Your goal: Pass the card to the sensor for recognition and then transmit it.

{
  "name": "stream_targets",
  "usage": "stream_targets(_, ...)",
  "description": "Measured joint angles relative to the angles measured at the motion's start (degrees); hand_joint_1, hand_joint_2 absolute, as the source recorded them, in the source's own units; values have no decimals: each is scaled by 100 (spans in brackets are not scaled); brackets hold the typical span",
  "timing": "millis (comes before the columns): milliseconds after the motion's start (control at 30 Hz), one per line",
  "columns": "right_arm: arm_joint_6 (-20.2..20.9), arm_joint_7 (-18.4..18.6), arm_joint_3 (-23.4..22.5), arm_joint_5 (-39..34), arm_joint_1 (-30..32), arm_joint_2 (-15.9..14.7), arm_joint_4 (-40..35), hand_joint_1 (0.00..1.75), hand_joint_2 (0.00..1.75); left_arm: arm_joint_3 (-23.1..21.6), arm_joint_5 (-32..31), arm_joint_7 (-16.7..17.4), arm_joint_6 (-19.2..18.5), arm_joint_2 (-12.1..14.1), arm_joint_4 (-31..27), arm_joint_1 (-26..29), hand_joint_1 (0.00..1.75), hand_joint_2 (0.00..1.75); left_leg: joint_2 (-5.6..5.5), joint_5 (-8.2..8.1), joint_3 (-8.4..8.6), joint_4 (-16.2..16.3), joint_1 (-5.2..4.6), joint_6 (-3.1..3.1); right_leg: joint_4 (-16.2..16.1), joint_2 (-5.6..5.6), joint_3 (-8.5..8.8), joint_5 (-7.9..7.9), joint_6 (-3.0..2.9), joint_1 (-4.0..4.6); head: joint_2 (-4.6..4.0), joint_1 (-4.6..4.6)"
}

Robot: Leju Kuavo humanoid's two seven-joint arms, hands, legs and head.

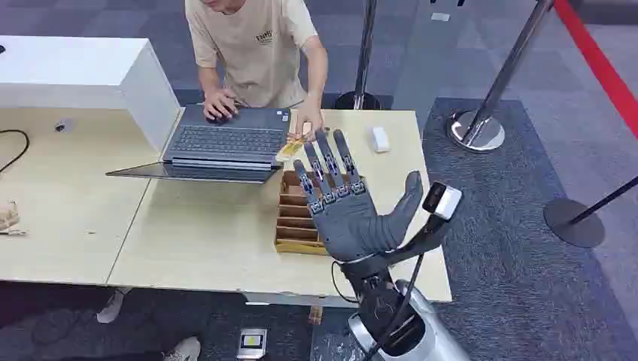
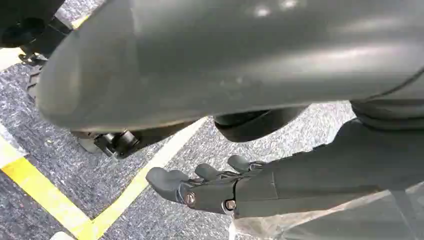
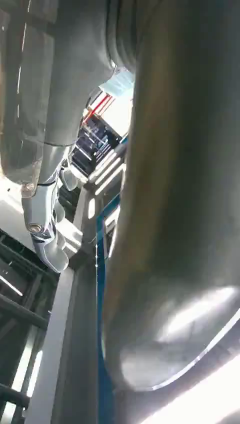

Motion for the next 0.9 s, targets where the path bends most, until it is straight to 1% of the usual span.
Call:
stream_targets(467,-35,-48,2,6,-46,2,-48,0,0,0,-70,-133,-44,2,0,-40,0,0,0,0,-1,-1,0,0,0,0,0,0,0,0,0,2)
stream_targets(600,-116,-26,2,124,-136,0,-55,0,0,-2,-168,-157,-221,2,0,-84,0,0,0,0,0,-1,0,0,0,0,0,0,0,0,0,2)
stream_targets(767,-144,-4,-4,177,-186,-4,-87,0,0,-4,-223,-101,-326,4,0,-115,0,0,0,0,0,-1,0,0,0,0,-1,0,0,0,0,0)
stream_targets(900,-56,46,-44,278,-166,-15,-164,0,0,-9,-262,-112,-455,13,0,-125,0,0,0,0,-1,-1,0,0,0,0,-2,0,0,0,0,0)
